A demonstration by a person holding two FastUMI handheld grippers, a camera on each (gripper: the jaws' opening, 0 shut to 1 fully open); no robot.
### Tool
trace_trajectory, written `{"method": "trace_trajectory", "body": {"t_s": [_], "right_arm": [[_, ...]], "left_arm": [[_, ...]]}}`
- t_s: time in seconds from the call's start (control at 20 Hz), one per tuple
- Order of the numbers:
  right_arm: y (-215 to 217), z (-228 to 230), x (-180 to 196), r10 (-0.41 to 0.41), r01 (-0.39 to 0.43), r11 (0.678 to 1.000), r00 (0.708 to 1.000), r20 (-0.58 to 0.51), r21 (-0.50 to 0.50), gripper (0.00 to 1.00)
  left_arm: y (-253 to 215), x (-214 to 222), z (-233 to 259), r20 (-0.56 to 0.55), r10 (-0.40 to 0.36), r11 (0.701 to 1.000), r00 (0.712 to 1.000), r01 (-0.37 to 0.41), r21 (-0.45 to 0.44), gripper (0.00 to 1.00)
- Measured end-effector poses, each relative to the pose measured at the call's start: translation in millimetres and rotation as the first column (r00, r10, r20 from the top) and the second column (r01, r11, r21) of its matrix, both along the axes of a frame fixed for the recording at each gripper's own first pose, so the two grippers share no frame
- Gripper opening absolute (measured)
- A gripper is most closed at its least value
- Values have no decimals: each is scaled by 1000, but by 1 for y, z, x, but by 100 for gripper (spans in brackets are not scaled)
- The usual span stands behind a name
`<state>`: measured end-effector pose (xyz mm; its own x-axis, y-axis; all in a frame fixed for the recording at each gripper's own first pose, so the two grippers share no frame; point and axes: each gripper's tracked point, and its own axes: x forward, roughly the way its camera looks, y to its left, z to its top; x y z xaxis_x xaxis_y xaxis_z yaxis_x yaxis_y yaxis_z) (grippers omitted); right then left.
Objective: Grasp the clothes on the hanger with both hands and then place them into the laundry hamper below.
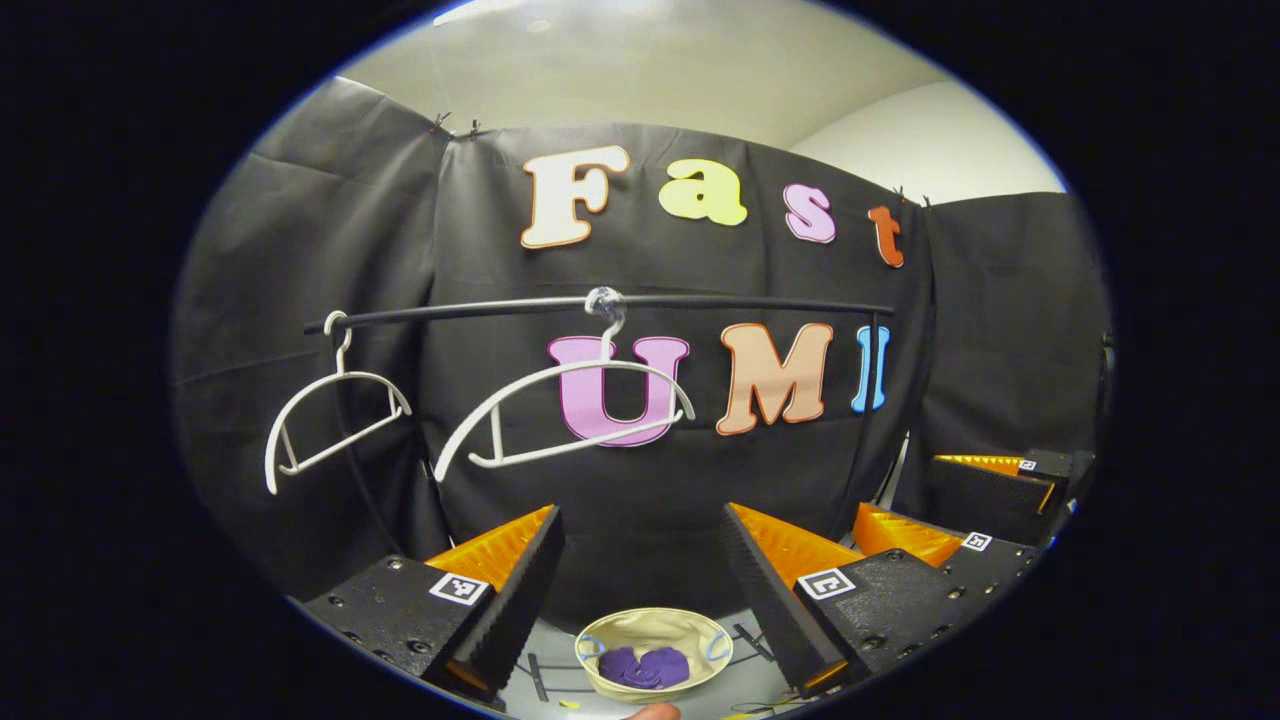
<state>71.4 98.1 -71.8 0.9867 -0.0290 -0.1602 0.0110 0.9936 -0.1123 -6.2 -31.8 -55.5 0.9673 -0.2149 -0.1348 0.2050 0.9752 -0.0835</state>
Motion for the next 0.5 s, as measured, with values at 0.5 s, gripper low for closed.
{"method": "trace_trajectory", "body": {"t_s": [0.5], "right_arm": [[-1,-14,13,-46,46,999,998,44,-14,93]], "left_arm": [[42,21,-24,23,-6,1000,1000,5,23,97]]}}
